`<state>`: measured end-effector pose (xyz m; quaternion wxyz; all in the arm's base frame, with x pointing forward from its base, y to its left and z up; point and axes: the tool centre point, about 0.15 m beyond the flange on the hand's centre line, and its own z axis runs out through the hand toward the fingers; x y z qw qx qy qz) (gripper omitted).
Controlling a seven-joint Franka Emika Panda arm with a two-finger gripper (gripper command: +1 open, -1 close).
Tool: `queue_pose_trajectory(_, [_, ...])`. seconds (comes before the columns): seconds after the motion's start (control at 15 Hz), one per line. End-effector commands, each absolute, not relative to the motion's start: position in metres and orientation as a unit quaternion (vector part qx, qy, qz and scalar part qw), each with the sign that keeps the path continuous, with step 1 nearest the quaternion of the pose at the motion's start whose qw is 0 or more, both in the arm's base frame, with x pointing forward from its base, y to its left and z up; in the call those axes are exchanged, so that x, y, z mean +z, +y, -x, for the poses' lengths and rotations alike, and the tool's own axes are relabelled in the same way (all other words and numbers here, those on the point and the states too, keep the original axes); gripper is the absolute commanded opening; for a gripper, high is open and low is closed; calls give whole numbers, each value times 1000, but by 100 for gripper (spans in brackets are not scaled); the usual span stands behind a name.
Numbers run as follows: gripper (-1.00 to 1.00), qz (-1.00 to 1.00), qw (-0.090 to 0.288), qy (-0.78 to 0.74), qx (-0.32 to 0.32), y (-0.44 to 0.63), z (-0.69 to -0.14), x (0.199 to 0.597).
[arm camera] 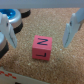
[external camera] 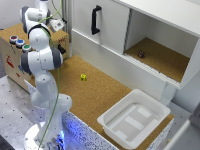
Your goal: Grasp the pink block
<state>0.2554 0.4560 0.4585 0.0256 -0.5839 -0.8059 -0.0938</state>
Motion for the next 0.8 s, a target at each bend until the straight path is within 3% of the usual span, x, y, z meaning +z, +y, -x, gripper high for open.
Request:
queue_pose_trajectory(0.0, [100, 555, -22, -830, -48, 484, -259, 443])
queue_pose_trajectory(0.2, [100, 546, -29, -836, -35, 487, -264, 436])
queue_pose_trajectory(0.27, [-100, 543, -29, -838, -32, 487, -266, 436])
queue_pose_trajectory(0.73, [-100, 540, -31, -841, -1, 485, -277, 433])
